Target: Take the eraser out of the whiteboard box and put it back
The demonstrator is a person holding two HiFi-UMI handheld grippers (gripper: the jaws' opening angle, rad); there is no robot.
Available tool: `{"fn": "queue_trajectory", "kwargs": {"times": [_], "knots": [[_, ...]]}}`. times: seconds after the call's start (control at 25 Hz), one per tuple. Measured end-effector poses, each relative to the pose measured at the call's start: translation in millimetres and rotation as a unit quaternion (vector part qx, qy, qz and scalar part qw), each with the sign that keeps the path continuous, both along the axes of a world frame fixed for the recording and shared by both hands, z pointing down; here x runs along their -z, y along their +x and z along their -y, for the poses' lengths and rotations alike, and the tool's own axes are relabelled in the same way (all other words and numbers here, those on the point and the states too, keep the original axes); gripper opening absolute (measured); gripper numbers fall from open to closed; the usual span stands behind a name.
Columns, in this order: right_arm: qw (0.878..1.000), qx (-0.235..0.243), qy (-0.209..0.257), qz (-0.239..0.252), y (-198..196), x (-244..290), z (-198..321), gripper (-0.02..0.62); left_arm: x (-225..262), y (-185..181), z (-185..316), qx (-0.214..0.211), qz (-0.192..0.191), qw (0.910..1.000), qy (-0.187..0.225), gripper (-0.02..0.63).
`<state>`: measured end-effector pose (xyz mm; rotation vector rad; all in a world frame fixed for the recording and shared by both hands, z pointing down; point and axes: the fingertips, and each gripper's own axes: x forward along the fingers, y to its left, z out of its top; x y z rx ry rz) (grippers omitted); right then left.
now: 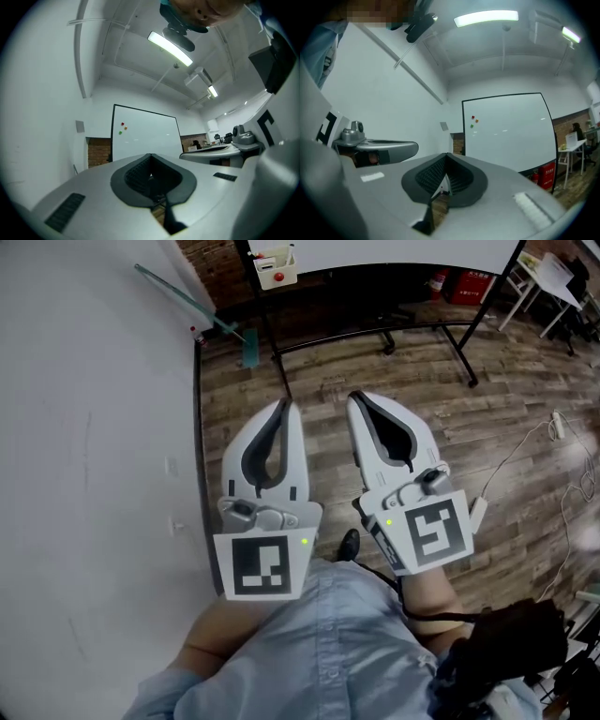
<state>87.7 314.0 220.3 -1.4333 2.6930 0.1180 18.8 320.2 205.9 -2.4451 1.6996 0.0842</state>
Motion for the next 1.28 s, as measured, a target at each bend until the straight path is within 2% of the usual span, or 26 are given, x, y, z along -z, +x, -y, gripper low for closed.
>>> {"fn": "queue_trajectory", "kwargs": {"times": [0.28,0.56,0.84,1.28], "knots": [[1.0,0.024,-0.008,0.006,30.5,-11.1,7.5,0.002,-5.8,33.4,0.9,0.014,0.005,0.9999,-0.001,0.005],[1.0,0.03,-0.007,0.005,44.5,-9.2,24.7,0.002,-13.7,25.5,13.5,0.046,0.007,0.9988,-0.013,0.005],[0.999,0.043,-0.013,-0.008,22.4,-13.9,61.0,0.002,-13.4,11.1,51.9,0.05,-0.004,0.9987,-0.005,0.005],[0.999,0.044,-0.01,-0.025,-24.6,-8.0,157.0,0.002,-13.8,-30.4,153.6,0.037,-0.024,0.999,-0.008,0.005]]}}
